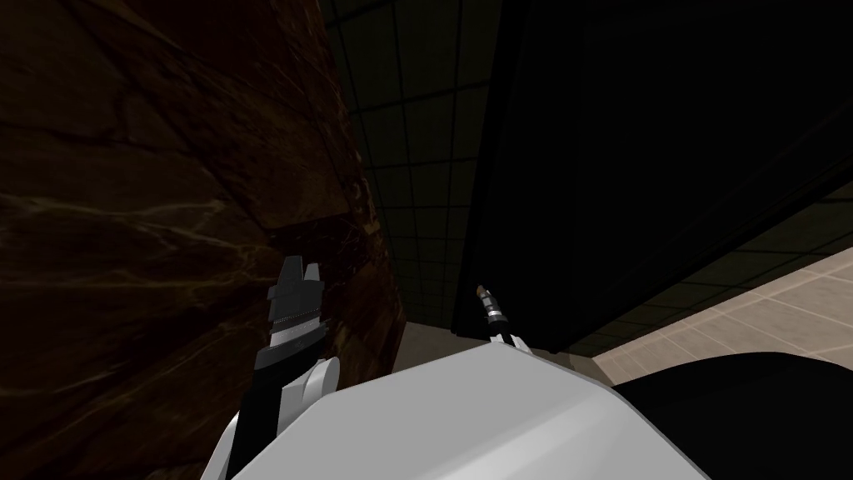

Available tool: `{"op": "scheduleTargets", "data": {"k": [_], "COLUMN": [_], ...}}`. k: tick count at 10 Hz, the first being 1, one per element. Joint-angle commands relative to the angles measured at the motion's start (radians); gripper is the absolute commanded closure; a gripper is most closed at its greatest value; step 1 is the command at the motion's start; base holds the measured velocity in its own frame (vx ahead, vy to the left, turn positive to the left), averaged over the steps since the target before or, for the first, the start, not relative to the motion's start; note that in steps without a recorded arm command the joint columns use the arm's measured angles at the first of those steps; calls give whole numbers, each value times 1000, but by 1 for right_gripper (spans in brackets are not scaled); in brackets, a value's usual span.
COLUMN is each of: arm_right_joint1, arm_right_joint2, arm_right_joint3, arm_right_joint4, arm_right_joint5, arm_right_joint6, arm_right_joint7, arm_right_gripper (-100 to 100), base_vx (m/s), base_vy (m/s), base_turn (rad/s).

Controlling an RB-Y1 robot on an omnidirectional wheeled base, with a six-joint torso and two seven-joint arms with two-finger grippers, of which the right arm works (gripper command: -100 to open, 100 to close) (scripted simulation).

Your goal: Pull the door open

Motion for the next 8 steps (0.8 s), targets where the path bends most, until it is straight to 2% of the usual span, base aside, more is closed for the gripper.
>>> {"op": "scheduleTargets", "data": {"k": [1, 2, 3, 5, 6, 7, 8], "arm_right_joint1": [-7, -8, -8, -10, -10, -11, -11], "arm_right_joint2": [0, -4, -4, -14, -14, -18, -18], "arm_right_joint3": [22, 36, 36, 65, 65, 79, 79], "arm_right_joint4": [-1, 3, 3, 9, 9, 13, 13], "arm_right_joint5": [-23, -47, -47, -94, -94, -118, -118], "arm_right_joint6": [-4, -3, -3, -2, -2, -2, -2], "arm_right_joint7": [-50, -76, -91, -155, -173, -207, -214], "arm_right_gripper": [100, 100, 100, 100, 100, 100, 100], "base_vx": [-37, -50, -38, -46, -40, -42, -34], "base_vy": [-5, -10, -15, -16, -14, -7, -7], "base_turn": [47, 56, 22, 49, 31, 28, 20]}}
